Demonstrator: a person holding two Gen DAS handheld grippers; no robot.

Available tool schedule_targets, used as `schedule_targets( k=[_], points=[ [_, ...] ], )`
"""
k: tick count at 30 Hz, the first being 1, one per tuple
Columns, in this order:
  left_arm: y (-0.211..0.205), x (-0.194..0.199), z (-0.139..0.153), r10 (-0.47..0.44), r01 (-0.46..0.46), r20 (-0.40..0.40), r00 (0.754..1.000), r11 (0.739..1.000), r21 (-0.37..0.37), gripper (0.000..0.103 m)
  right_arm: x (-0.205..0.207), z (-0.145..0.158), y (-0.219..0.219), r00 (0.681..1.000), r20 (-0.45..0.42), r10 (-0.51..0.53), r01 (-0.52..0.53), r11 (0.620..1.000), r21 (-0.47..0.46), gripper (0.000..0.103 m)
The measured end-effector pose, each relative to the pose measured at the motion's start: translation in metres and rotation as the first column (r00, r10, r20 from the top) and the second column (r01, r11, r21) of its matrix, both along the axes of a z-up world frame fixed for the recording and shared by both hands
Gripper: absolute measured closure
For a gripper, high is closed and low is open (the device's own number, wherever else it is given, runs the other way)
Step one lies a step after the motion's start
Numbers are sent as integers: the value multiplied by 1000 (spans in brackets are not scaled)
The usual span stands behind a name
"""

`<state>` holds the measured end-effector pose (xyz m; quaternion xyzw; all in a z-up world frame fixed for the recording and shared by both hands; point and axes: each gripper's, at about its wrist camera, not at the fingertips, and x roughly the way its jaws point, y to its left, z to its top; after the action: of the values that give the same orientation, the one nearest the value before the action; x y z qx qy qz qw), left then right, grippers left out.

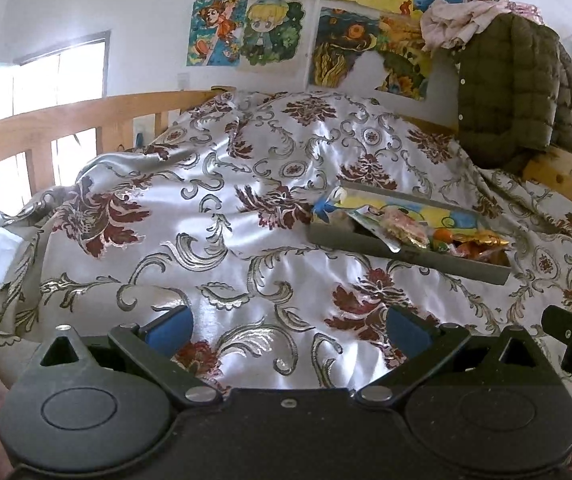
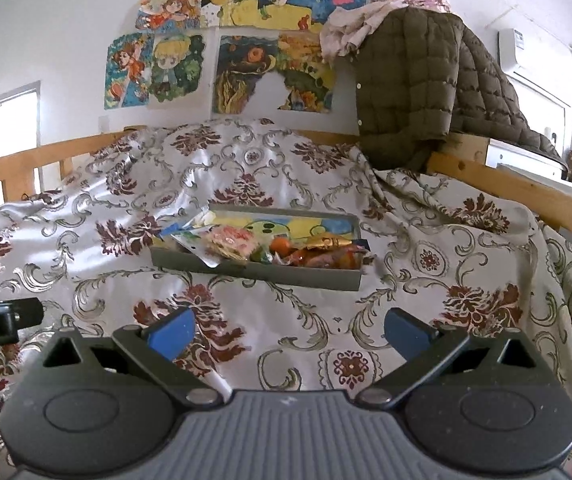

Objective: Organize snacks

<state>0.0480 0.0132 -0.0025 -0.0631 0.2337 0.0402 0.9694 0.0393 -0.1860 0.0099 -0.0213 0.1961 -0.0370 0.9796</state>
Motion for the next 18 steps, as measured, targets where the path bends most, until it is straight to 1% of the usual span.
schedule_targets(
  k=[10,18],
  points=[
    [1,0,-4,22,-21,-29,999,1000,12,1,8,-6,-4,998,-53,-20,20,1000,-3,0],
    [-6,1,-5,5,-3,-41,999,999,47,1,9,-7,-4,998,-57,-15,15,1000,-3,0]
  ],
)
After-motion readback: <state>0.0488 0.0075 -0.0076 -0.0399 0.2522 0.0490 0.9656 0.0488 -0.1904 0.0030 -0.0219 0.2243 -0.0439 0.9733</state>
